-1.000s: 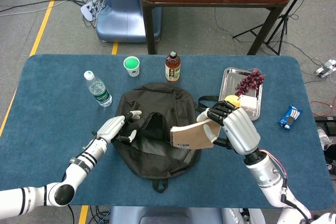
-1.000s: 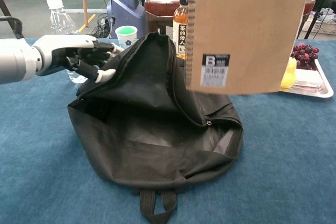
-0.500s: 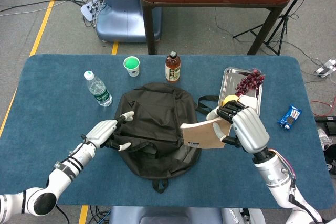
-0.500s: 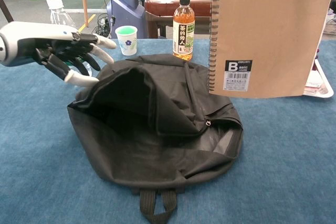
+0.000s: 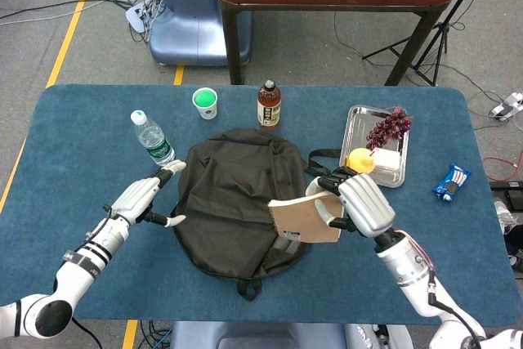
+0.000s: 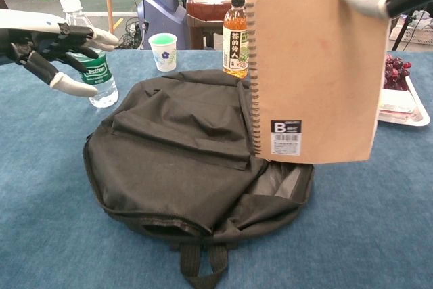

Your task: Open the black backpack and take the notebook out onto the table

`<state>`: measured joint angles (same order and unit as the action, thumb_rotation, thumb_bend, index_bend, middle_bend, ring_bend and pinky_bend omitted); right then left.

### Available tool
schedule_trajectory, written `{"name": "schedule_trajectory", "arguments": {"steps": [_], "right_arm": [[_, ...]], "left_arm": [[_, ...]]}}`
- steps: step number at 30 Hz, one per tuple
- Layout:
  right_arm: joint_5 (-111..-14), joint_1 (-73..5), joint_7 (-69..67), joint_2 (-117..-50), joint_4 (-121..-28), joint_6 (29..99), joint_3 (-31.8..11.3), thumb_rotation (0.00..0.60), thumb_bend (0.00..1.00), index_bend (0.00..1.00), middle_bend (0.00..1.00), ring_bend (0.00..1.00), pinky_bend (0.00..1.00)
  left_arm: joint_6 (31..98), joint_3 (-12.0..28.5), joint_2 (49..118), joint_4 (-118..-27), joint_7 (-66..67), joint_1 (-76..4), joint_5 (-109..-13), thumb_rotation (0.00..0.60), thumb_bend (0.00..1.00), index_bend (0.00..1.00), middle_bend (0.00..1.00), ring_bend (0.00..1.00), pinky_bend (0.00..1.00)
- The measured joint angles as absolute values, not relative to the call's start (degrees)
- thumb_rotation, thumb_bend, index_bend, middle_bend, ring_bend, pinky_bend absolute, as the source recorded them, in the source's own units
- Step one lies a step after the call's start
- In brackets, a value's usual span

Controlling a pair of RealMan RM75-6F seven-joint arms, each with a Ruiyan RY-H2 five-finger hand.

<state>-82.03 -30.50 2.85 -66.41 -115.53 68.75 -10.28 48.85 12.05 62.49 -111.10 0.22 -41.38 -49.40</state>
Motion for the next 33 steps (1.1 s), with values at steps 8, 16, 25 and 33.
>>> {"name": "schedule_trajectory", "arguments": {"steps": [8, 16, 25, 33], "right_arm": [[-72.0, -35.9, 4.8, -71.7, -110.9, 61.2, -12.6, 0.6, 0.48, 0.76, 0.6, 0.48, 0.39], [-62.0, -41.5, 12.3, -78.0, -103.4, 58.5, -15.7, 0.6, 0.41, 0.23, 0.17, 0.09, 0.16], [-58.7, -43.6, 17.3, -78.3, -102.7, 59.3, -16.7, 0.6, 0.32, 0.0, 0.0, 0.0, 0.0], [-62.6, -40.2, 17.4, -74.5, -106.2, 64.5, -15.1, 0.6, 0.3, 0.0, 0.08, 0.01, 0.03]], "left_arm": [[51.1, 12.5, 62.8, -110.2, -0.3, -40.8, -49.0, 0.598, 0.17, 0.0, 0.0, 0.0, 0.09], [53.7, 12.2, 63.2, -110.2, 0.2, -39.7, -50.4, 0.599, 0.17, 0.0, 0.0, 0.0, 0.09], [55.2, 12.2, 63.5, -108.7, 0.3, -38.7, -51.3, 0.6, 0.17, 0.0, 0.0, 0.0, 0.09], [57.5, 11.3, 63.0, -107.5, 0.5, -36.5, -53.7, 0.6, 0.17, 0.0, 0.0, 0.0, 0.09]]}}
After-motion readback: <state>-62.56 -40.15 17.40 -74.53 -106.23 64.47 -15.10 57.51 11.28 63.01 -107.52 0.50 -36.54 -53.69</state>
